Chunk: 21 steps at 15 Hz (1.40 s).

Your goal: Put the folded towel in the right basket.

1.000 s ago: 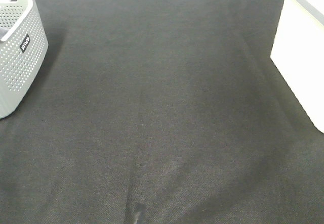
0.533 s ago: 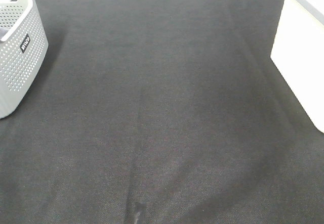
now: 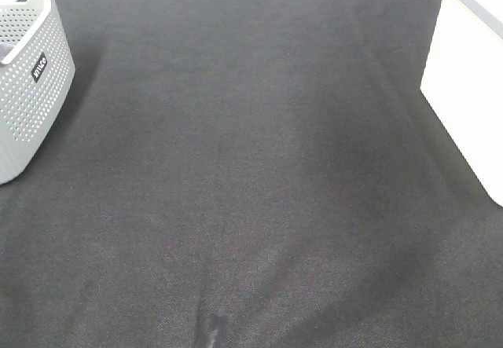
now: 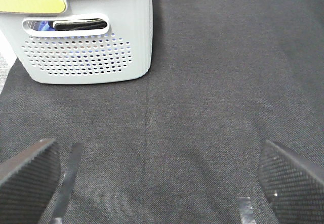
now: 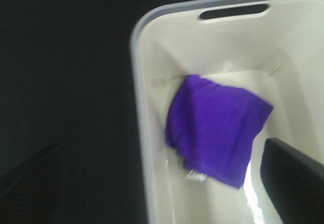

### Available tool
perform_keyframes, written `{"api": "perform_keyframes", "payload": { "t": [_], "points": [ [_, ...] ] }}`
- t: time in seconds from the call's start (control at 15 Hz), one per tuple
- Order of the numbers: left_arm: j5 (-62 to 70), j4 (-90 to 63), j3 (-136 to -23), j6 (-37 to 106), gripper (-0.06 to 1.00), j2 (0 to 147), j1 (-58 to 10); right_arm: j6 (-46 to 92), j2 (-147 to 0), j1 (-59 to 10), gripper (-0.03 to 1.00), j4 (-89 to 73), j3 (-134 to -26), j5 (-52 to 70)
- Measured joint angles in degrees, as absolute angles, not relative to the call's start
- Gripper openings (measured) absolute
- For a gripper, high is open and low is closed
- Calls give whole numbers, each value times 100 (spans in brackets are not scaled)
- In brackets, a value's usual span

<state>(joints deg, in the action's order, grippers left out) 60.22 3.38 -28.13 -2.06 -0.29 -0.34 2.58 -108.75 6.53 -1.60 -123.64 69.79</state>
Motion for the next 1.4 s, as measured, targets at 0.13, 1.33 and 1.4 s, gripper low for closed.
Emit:
{"api": "perform_keyframes", "payload": {
  "t": [0.13,1.33,1.4],
  "points": [
    [6022,338,-2813,-206,99,-29,-34,241,-9866,470,99,-74,-11075,6979],
    [6022,338,-2813,-206,99,-29,-34,762,-206,275,99,-350,-3461,6996],
    [6022,338,-2813,-206,99,-29,-34,802,-17,218,99,-344,-3323,7002]
  ]
}}
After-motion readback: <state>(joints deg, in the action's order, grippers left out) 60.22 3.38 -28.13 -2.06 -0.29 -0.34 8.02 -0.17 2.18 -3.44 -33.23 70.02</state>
